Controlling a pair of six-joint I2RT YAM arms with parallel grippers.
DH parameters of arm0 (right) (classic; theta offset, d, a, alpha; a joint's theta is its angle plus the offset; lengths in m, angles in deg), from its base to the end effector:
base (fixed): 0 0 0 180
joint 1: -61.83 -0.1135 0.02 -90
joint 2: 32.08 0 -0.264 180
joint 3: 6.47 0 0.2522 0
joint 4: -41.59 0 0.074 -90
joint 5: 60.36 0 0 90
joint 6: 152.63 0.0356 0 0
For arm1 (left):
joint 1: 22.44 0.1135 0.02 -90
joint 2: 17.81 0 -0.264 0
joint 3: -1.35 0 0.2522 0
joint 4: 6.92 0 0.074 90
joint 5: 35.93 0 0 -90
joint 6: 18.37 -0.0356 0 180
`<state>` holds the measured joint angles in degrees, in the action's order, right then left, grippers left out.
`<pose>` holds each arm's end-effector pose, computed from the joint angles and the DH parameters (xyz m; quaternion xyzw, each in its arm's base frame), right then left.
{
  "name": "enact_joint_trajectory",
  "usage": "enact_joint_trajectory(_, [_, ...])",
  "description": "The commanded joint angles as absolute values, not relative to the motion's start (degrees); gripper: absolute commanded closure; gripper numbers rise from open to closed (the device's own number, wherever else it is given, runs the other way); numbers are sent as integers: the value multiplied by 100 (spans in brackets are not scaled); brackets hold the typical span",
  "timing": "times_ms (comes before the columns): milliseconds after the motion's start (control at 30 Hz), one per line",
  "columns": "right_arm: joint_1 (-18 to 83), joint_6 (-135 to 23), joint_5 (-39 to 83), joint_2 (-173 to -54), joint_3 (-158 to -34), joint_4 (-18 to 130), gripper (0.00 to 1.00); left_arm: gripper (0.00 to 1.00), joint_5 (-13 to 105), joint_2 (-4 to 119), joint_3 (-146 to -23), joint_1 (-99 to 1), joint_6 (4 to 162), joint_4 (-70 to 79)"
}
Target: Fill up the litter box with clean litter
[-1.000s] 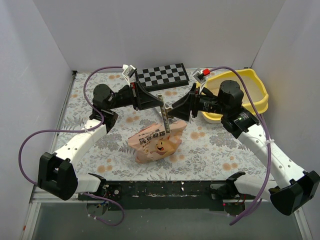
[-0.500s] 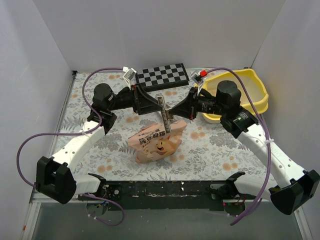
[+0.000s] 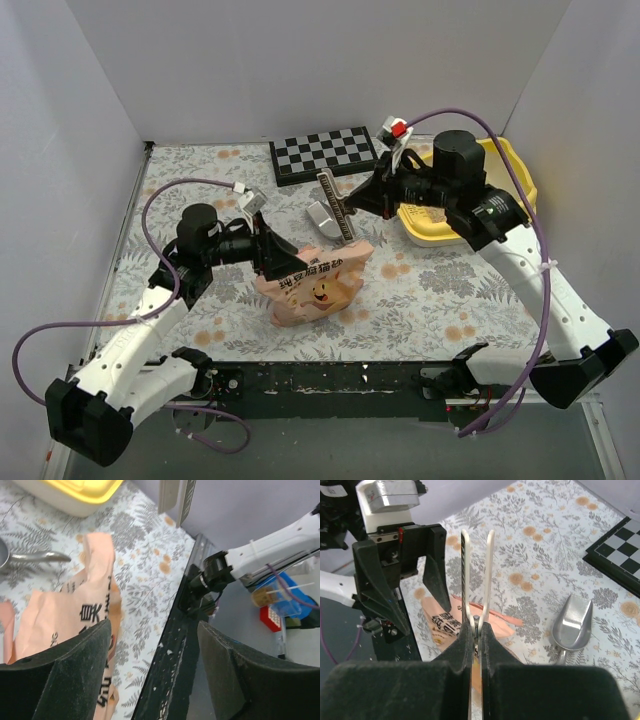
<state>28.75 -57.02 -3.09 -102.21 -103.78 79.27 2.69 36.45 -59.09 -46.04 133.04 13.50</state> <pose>0.2047 0.1563 0.4580 -0.3502 0.6738 0.4076 0.5071 0.1811 -0.1095 0.3313 0.0214 0.7592 -0.6261 0.1767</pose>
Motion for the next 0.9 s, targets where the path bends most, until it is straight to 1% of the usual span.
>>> enact_joint_trajectory(0, [2888, -6727, -419, -10415, -10706, 8470, 99, 32, 677, 3177, -5540, -4635, 12376, 1967])
enact_joint_trajectory(133, [2896, -6895, -594, -10494, -10724, 8436, 99, 35, 1212, 2948, -5364, -4854, 11980, 2020])
enact_joint_trajectory(233, [2896, -6869, -709, -10547, -10663, 8426, 99, 34, 1951, 2825, -5241, -5100, 11646, 2011])
enact_joint_trajectory(400, [2896, -6790, -832, -10530, -10399, 8234, 99, 35, 2637, 3193, -5188, -5530, 11347, 2029])
enact_joint_trajectory(633, [2896, -6869, -833, -10485, -10284, 8259, 99, 34, 2936, 3633, -5074, -5944, 11136, 2003])
enact_joint_trajectory(733, [2896, -6922, -850, -10547, -10319, 8356, 99, 34, 3270, 3686, -4960, -6198, 11004, 2011])
enact_joint_trajectory(800, [2896, -6974, -911, -10582, -10320, 8435, 99, 39, 3638, 3773, -4933, -6400, 10881, 2037])
enact_joint_trajectory(867, [2896, -7045, -964, -10600, -10267, 8453, 99, 52, 3789, 3957, -4950, -6559, 10767, 2090])
